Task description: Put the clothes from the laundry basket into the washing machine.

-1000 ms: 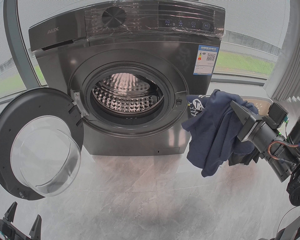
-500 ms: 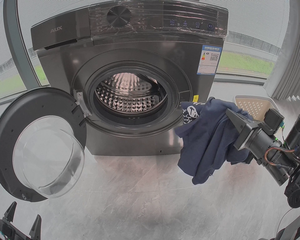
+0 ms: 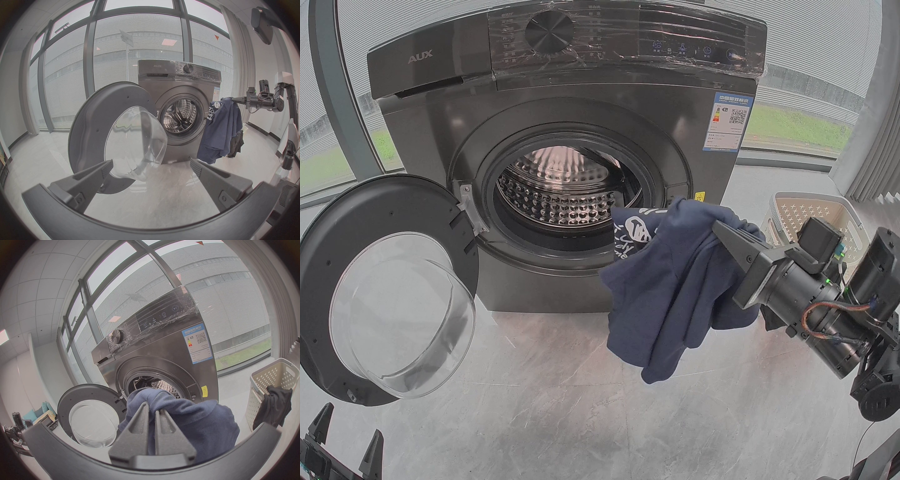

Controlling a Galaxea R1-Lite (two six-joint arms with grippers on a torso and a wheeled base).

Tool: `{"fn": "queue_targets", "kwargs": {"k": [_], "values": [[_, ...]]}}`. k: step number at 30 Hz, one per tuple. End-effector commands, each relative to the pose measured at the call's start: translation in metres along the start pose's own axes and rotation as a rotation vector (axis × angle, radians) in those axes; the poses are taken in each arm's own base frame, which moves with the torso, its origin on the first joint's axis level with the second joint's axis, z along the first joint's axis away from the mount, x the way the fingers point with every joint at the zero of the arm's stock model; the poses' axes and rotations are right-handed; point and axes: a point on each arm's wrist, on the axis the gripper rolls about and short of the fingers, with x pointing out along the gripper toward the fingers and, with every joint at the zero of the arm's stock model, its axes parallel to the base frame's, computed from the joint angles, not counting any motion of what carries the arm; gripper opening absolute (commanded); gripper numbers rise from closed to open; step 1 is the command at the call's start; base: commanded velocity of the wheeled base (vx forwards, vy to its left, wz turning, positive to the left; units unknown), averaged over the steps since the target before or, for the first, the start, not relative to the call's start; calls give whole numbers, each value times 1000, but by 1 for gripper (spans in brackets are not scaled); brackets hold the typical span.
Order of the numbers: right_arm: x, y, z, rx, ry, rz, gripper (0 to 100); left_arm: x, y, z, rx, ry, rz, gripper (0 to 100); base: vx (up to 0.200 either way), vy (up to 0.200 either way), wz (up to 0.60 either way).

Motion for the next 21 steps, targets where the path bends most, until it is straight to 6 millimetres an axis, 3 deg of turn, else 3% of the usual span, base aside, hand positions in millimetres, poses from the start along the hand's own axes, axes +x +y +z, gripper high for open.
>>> {"fn": "queue_targets", "kwargs": {"k": [1, 6, 10, 12, 13, 14, 15, 17, 21], "values": [[13, 4, -8, -3, 15, -1, 0, 0, 0, -5, 6, 0, -5, 100, 0, 0, 0], [29, 9, -23, -2, 44, -13, 0, 0, -1, -4, 23, -9, -38, 100, 0, 0, 0], [40, 13, -20, 10, -4, -11, 0, 0, -1, -2, 13, -27, -41, 100, 0, 0, 0], [47, 18, -18, 20, -40, 7, 0, -11, -1, 44, -16, -210, -56, 100, 0, 0, 0], [47, 18, -17, 21, -41, 8, 0, -11, -1, 48, -17, -219, -59, 100, 0, 0, 0], [49, 22, -15, 26, -55, 26, 0, -14, 0, 79, -21, -271, -92, 100, 0, 0, 0], [52, 26, -12, 31, -67, 39, 0, -12, 0, 93, -19, -256, -124, 100, 0, 0, 0], [56, 33, -8, 41, -87, 58, 0, -1, 0, 100, -31, -171, -215, 100, 0, 0, 0], [62, 38, 1, 54, -125, 72, 0, 26, -3, 95, -50, -5, -374, 100, 0, 0, 0]]}}
